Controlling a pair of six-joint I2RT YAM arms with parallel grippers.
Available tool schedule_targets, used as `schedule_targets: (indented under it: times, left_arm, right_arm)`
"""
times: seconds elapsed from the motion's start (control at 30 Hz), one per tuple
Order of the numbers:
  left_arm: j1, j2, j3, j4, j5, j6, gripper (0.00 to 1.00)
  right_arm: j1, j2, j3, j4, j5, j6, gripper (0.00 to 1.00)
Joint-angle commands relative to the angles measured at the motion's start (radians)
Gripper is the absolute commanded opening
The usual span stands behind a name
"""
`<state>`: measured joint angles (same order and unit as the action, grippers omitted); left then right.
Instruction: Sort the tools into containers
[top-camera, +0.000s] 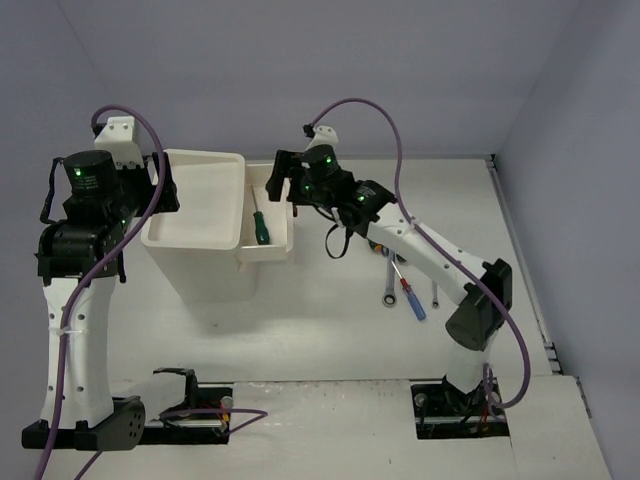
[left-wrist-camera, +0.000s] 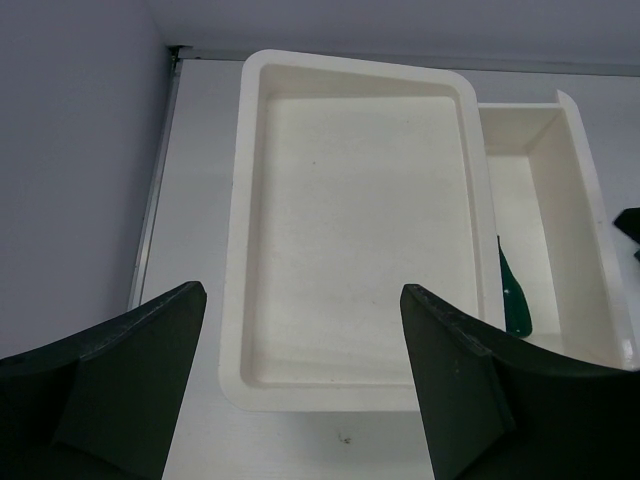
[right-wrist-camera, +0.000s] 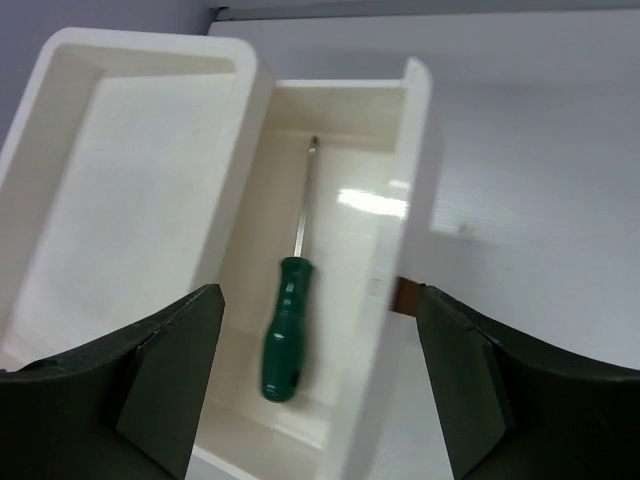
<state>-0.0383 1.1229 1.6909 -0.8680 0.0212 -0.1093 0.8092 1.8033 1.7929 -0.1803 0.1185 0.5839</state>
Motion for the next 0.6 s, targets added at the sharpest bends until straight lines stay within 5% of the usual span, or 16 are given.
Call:
schedule_targets:
  times: [0.0,0.27,0.57]
  left_arm:
    - [-0.003,0.000,0.046,0.038,-0.007,-0.008,0.75]
    - [-0.006,0.013,0.046,0.038,0.013,-0.008,0.75]
    - [-0.010,0.013,0.046,0.038,0.016,-0.004,0.75]
  right_arm:
    - [-0.111,-0.179,-0.135,0.035,0.071,-0.214,0.73]
    - [-0.388,-0.195,-0.393,0.024,-0.087,-0.357,0.65]
    - [-0.426,0.012,-0.376,-0.002,-0.164,-0.464,0.61]
